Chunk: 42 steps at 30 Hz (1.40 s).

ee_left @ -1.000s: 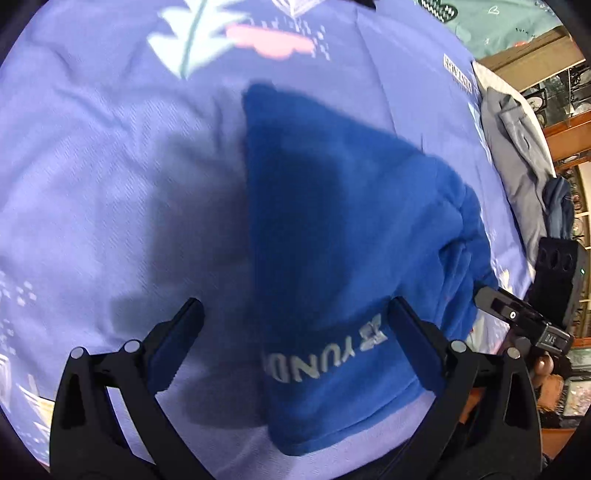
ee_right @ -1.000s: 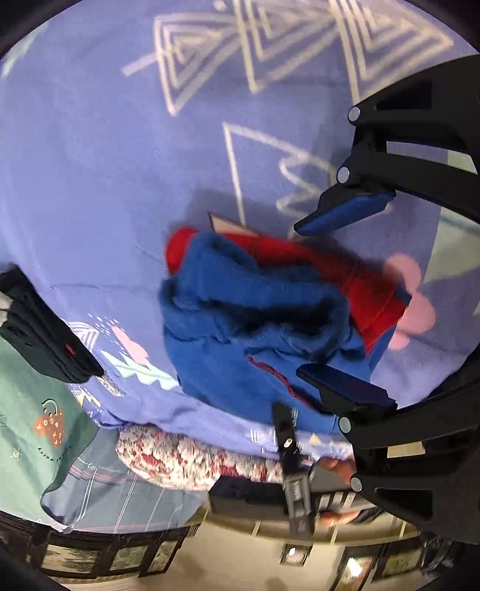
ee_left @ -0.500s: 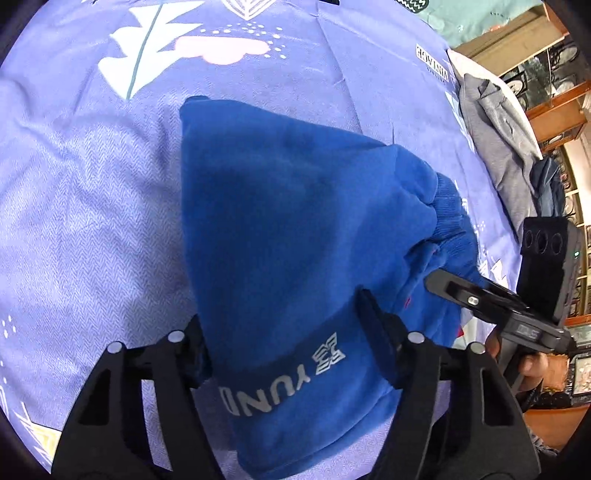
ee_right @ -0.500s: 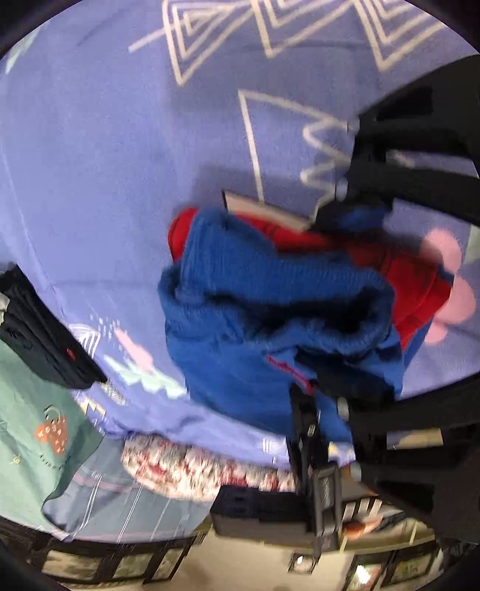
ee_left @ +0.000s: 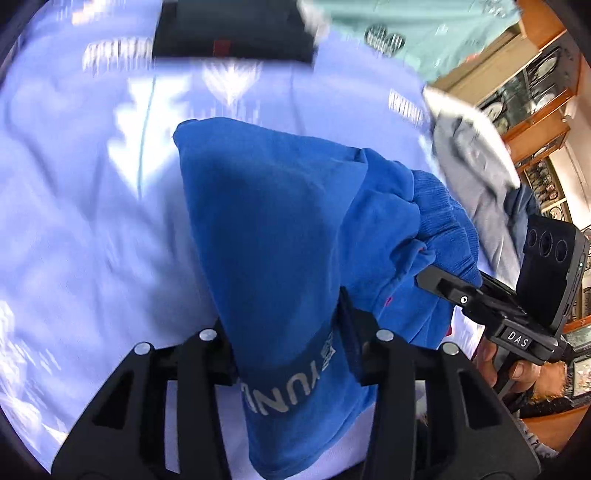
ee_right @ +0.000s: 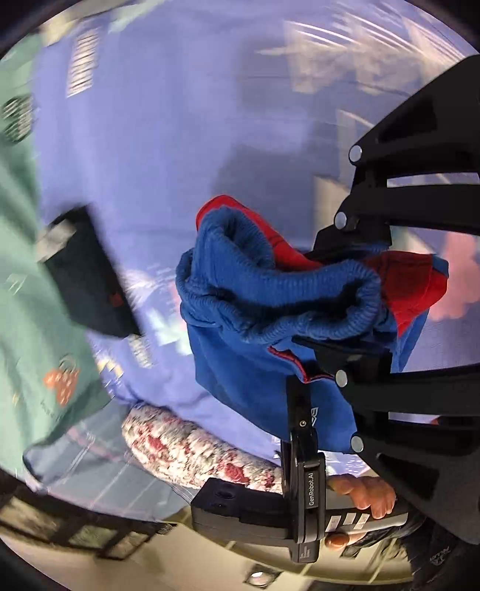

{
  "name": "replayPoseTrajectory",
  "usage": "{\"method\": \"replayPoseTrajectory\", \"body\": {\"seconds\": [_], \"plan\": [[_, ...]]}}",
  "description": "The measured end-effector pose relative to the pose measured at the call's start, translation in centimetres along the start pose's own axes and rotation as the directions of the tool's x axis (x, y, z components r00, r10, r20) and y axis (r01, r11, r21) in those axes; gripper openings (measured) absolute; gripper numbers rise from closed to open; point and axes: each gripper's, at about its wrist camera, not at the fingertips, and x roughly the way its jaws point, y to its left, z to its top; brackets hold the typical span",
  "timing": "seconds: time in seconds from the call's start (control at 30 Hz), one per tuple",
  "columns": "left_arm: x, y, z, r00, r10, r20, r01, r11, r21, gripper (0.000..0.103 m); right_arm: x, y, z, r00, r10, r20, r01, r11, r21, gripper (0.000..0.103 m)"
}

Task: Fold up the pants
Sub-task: 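Lift the bundle with both tools and carry it onto the dark clothes stack, then release the bundle on the stack and withdraw both tools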

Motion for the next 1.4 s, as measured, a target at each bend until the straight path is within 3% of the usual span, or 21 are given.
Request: {"method": "replayPoseTrajectory", "body": {"seconds": [0.1, 0.2, 0.33, 0.47, 0.6, 0.67, 0.73, 0.83, 1.0, 1.07, 1.13, 1.2, 1.33, 1.4], "plan": [[-3.1, -0.9, 5.3, 0.993, 0.03, 0.114, -0.036, 0.998, 0.049, 0.043, -0.6, 1.9, 5.9, 0.997, -0.017, 0.075, 0.024, 0.994, -0.102, 0.036], [-5.6, -0.9, 12.3, 0.966, 0.076, 0.246, -0.099, 0.992, 0.081, 0.044, -0.3, 3.4, 12.7, 0.987, -0.03, 0.158, 0.06, 0.98, -0.189, 0.036], [-5.4, 0.8, 20.7, 0.937, 0.126, 0.327, -0.151, 0.987, 0.054, 0.044, 2.6, 3.4, 21.6, 0.975, -0.03, 0.221, 0.085, 0.966, -0.245, 0.036], [-1.1, 3.8, 28.1, 0.932, 0.167, 0.322, -0.182, 0.983, 0.017, 0.045, 9.1, 0.8, 29.6, 0.977, -0.077, 0.198, 0.121, 0.968, -0.22, 0.037], [6.0, 8.7, 32.1, 0.946, 0.212, 0.246, -0.208, 0.977, -0.042, 0.051, 16.2, -4.2, 33.0, 0.989, -0.104, 0.107, 0.119, 0.983, -0.14, 0.039], [8.0, 9.9, 32.1, 0.936, 0.233, 0.264, -0.228, 0.972, -0.05, 0.072, 18.7, -6.3, 33.4, 0.982, -0.153, 0.108, 0.166, 0.978, -0.129, 0.05], [8.7, 10.4, 31.9, 0.935, 0.204, 0.289, -0.203, 0.979, -0.033, 0.075, 19.2, -7.1, 32.7, 0.979, -0.148, 0.141, 0.168, 0.974, -0.149, 0.059], [8.8, 10.3, 31.7, 0.932, 0.211, 0.294, -0.215, 0.976, -0.019, 0.077, 19.6, -6.4, 32.0, 0.963, -0.2, 0.178, 0.235, 0.95, -0.205, 0.063], [7.0, 10.1, 31.5, 0.935, 0.235, 0.265, -0.224, 0.972, -0.072, 0.085, 17.4, -5.2, 32.0, 0.966, -0.181, 0.185, 0.211, 0.965, -0.155, 0.065], [4.8, 9.8, 30.5, 0.923, 0.253, 0.29, -0.233, 0.967, -0.103, 0.09, 15.0, -4.4, 31.4, 0.957, -0.19, 0.218, 0.22, 0.968, -0.124, 0.07], [2.1, 9.2, 28.2, 0.908, 0.252, 0.334, -0.227, 0.967, -0.112, 0.095, 12.0, -3.6, 30.2, 0.947, -0.179, 0.267, 0.209, 0.974, -0.09, 0.077], [0.1, 8.5, 25.6, 0.899, 0.249, 0.36, -0.225, 0.969, -0.107, 0.096, 9.7, -2.3, 27.9, 0.942, -0.168, 0.291, 0.202, 0.975, -0.091, 0.077], [-1.8, 6.5, 18.8, 0.866, 0.333, 0.373, -0.328, 0.941, -0.081, 0.1, 6.5, 0.1, 21.9, 0.918, -0.235, 0.32, 0.287, 0.949, -0.128, 0.077], [-1.8, 5.3, 15.0, 0.843, 0.38, 0.38, -0.38, 0.922, -0.077, 0.101, 5.6, 1.3, 18.8, 0.912, -0.252, 0.323, 0.312, 0.939, -0.148, 0.083]]}}
